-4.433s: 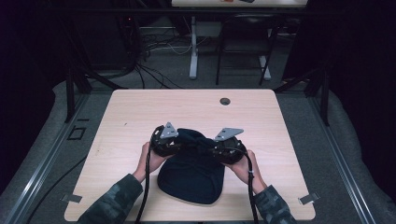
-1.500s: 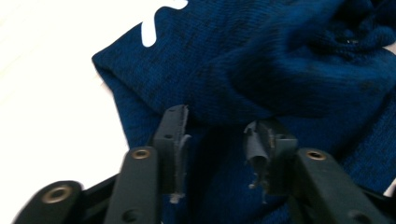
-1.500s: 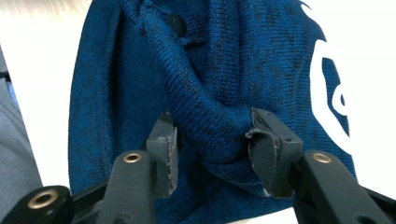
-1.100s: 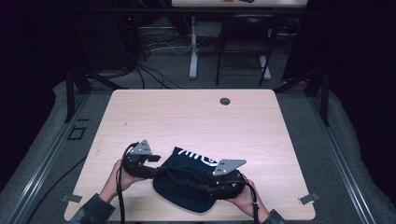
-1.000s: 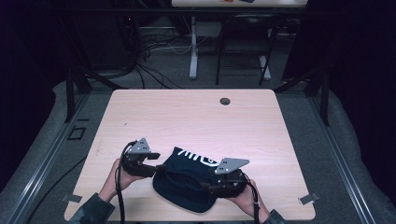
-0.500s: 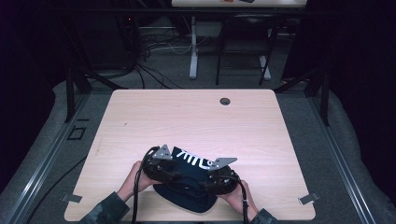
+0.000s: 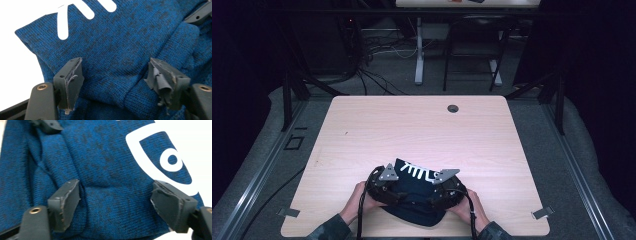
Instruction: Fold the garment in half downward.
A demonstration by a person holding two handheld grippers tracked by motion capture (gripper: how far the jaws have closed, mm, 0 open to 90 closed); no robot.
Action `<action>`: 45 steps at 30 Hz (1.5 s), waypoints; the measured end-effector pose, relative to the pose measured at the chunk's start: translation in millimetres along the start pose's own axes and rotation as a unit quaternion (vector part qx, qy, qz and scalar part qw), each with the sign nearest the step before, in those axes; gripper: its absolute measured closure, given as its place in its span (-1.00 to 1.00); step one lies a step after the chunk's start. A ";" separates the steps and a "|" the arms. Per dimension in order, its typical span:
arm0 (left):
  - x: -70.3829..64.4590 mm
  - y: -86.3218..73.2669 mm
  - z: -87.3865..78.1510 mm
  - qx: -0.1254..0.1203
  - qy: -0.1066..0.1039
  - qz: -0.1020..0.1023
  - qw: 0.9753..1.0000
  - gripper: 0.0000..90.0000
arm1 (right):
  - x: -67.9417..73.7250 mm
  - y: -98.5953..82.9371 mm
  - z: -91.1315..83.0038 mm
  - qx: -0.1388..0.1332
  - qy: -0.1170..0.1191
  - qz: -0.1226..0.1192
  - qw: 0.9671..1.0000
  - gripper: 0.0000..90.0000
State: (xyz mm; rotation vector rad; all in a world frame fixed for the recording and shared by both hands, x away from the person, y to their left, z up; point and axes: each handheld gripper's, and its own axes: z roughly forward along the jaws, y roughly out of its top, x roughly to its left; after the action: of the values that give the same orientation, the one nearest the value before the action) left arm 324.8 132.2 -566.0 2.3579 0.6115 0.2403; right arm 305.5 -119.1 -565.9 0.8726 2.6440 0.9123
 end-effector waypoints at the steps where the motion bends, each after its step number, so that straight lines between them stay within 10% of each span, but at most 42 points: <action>1: -0.5 0.2 0.6 -0.001 0.001 -0.003 1.000 -0.38 | -2.5 0.0 0.9 0.000 0.001 0.001 1.000 -0.66; 21: -1.5 21.3 24.0 -0.012 0.009 -0.050 0.999 -0.47 | -67.4 4.6 13.1 0.025 -0.019 0.042 0.999 -1.00; 35: 4.1 24.8 26.7 -0.041 0.000 -0.053 0.998 -0.64 | -69.9 2.9 9.4 0.016 -0.034 0.052 0.998 -1.00; 45: 8.4 22.0 -3.8 -0.073 0.018 -0.055 0.996 -0.87 | -64.8 3.4 -23.1 -0.041 -0.028 0.066 0.997 -1.00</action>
State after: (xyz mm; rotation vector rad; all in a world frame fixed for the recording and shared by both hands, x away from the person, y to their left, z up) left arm 338.9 124.0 -548.5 2.1761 0.7139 0.2695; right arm 350.5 -167.0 -545.3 1.0459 2.5078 1.0056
